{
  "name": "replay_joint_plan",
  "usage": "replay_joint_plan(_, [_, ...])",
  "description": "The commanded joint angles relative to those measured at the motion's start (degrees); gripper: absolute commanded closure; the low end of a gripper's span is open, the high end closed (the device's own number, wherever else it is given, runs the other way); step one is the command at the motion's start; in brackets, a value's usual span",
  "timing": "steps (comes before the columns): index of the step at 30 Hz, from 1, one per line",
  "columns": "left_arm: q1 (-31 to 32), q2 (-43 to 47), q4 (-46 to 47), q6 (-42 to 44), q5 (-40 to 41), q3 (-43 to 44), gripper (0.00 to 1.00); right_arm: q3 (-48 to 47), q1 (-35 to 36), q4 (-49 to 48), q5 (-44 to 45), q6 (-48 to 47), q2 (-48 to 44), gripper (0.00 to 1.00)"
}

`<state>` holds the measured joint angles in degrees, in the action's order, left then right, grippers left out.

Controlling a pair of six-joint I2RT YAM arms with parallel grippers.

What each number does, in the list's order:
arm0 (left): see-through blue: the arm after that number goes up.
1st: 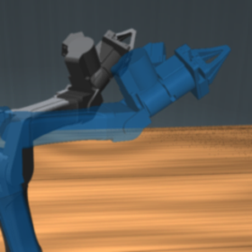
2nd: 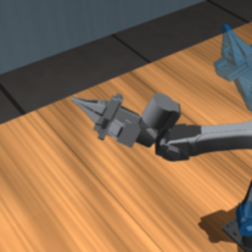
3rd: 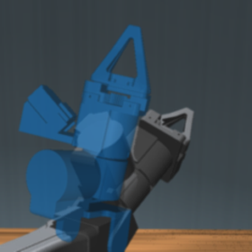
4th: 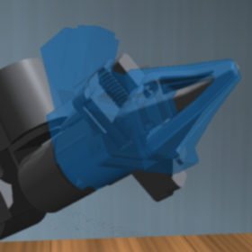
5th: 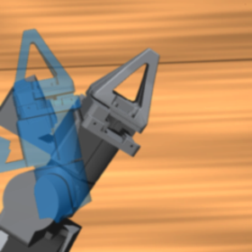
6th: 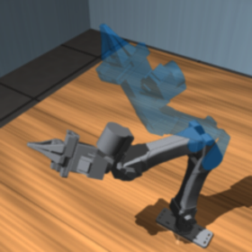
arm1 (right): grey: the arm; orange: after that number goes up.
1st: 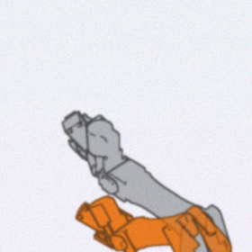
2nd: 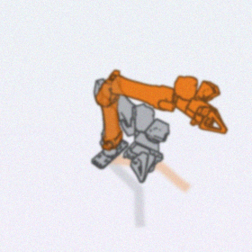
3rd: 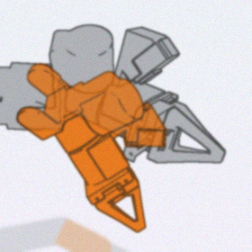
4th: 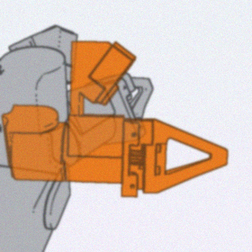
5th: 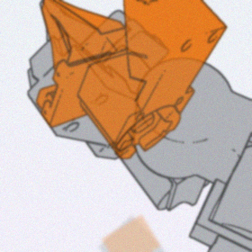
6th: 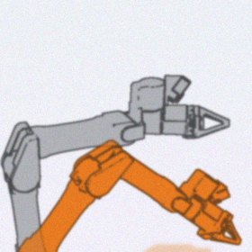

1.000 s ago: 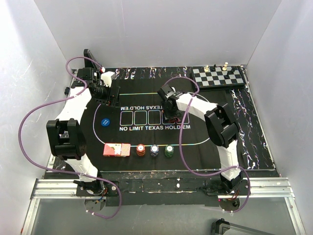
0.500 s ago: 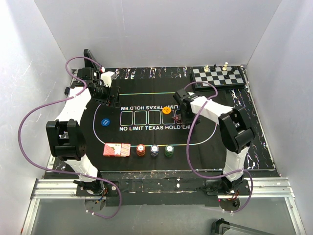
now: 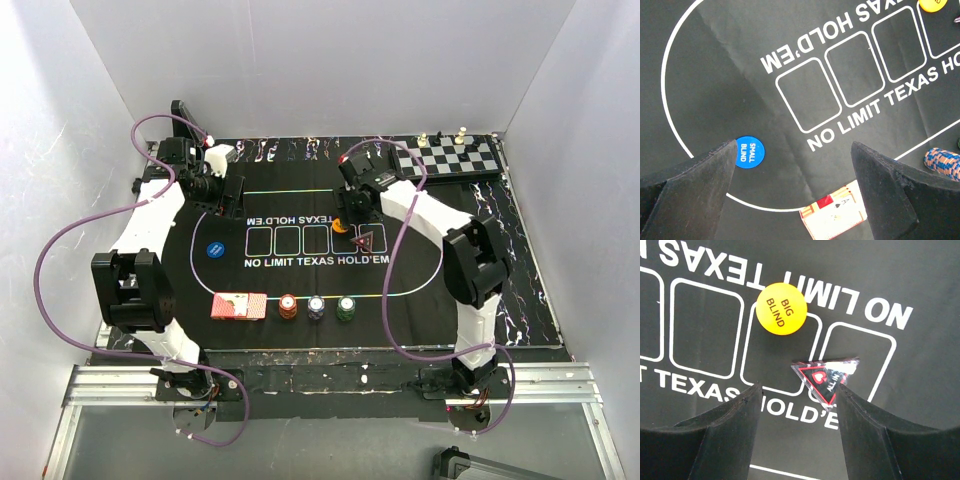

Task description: Distribute texas hold em gaming equipment

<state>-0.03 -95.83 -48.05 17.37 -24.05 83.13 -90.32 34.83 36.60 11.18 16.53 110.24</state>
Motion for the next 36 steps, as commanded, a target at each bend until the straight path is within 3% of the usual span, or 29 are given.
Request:
replay_joint_plan(1, [0.12, 2.58, -0.99, 0.39, -1.35, 1.06, 0.02, -2.49, 0.06, -1.97, -5.37, -4.93, 4.02, 0.32])
replay_joint_plan(17, [0.12, 2.84, -2.48, 1.53, -0.82, 1.86, 0.02, 1.64, -0.99, -5.04, -7.75, -7.13, 6.48, 0.37])
replay_joint_plan(24, [0.12, 2.84, -3.19, 1.62, -1.17, 2.21, 0.02, -0.82, -0.99, -3.82, -8.01, -6.95, 9.03, 0.38])
replay_joint_plan(36, [0.12, 3.11, -4.07, 1.97, -0.91, 3.35, 0.02, 7.35, -0.99, -3.91, -4.07, -3.97, 5.17, 0.46])
